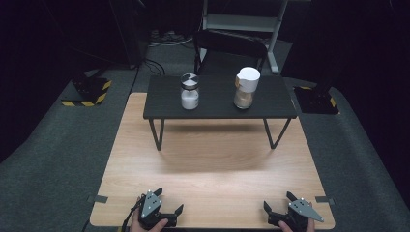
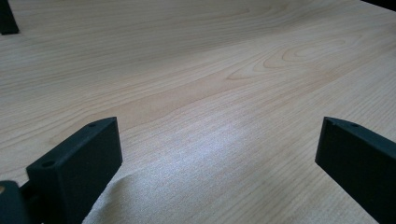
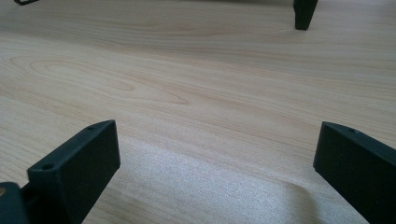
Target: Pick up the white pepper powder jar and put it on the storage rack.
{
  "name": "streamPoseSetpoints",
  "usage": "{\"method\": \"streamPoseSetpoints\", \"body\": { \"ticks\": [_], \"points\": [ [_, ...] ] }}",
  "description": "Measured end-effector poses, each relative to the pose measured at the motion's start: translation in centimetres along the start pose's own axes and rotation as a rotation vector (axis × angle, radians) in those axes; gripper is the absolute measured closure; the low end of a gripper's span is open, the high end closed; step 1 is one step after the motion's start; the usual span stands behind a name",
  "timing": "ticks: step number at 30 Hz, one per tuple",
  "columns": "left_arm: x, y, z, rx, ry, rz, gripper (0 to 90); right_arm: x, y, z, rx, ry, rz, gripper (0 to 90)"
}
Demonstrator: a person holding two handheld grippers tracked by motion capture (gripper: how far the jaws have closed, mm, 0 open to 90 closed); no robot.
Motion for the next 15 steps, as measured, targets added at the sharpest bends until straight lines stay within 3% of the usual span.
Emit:
{"method": "streamPoseSetpoints", "body": {
  "ticks": [6,15],
  "points": [
    [-0.01,-0.01,0.01,0.002,0.003,0.004,1.0,0.31,-0.06,0.04,-0.003,-0.003,-0.038,0.0],
    [-0.09,-0.21,0.11,0.008,-0.005,-0.005,1.0,0.51,0.01,-0.02,-0.005,0.008,-0.043,0.0]
  ]
}}
Point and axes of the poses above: each handheld gripper's, and its own axes: z roughly backward along the jaws, y roughly out of its top, x roughly to its right, the point moved 1 cm from there along -z, roughly forward along the jaws, and after that the axes turned 14 degrees about z, right-handed, at the moved point
